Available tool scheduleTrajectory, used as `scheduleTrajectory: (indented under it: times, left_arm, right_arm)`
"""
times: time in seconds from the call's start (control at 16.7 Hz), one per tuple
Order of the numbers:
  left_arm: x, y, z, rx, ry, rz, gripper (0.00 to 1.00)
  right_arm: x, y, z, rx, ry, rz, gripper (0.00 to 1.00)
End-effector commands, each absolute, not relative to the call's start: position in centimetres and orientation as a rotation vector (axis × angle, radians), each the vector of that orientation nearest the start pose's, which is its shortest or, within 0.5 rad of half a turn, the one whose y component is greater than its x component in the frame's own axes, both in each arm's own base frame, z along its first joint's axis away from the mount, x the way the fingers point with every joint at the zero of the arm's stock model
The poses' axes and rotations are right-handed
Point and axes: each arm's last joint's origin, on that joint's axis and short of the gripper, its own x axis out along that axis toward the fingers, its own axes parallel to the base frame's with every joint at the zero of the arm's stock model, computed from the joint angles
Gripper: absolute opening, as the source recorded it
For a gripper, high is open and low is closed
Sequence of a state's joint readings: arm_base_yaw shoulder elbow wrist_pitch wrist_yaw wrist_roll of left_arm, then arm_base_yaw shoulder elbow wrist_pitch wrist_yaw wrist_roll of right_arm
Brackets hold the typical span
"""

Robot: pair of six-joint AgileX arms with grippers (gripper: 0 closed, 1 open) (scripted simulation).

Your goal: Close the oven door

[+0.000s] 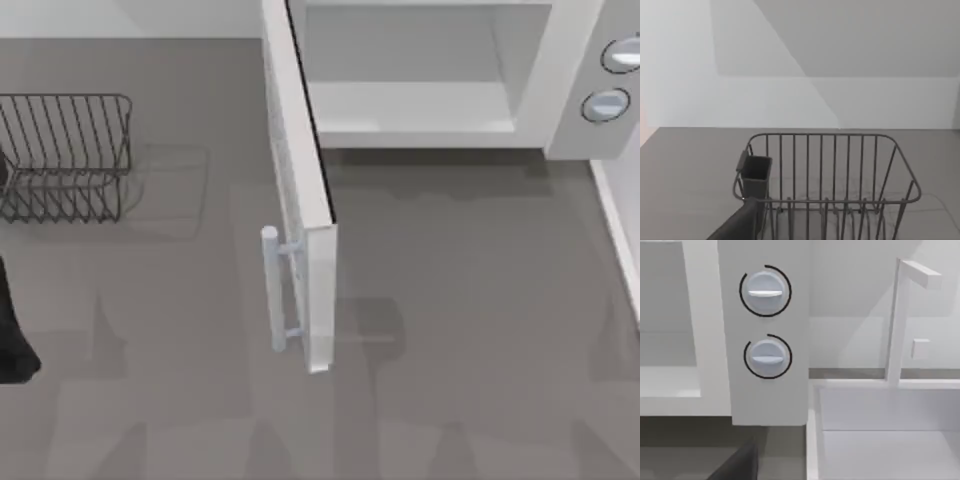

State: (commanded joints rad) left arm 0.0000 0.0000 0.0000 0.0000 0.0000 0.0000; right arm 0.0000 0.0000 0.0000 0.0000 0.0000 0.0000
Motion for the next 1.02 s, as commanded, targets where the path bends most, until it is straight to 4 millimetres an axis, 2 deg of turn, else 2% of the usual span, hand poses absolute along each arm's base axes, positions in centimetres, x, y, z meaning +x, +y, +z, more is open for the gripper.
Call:
scheduleTrajectory:
  times: [0.24,0.42,0.72,1.02]
  left_arm:
    - [10.5,-0.2,16.6,0.014,0.017,-0.012,1.0]
    - [10.6,-0.5,19.0,0.067,0.082,-0.061,1.0]
    - [12.0,-1.5,25.5,0.221,0.271,-0.229,1.0]
    - [16.3,-3.5,32.5,0.41,0.49,-0.49,1.0]
  right_arm:
    - [10.6,-0.1,16.0,0.0,0.0,0.0,1.0]
    - [10.6,-0.1,16.0,0.0,0.0,0.0,1.0]
    - [10.6,-0.1,16.0,0.0,0.0,0.0,1.0]
    - [10.6,-0.1,16.0,0.0,0.0,0.0,1.0]
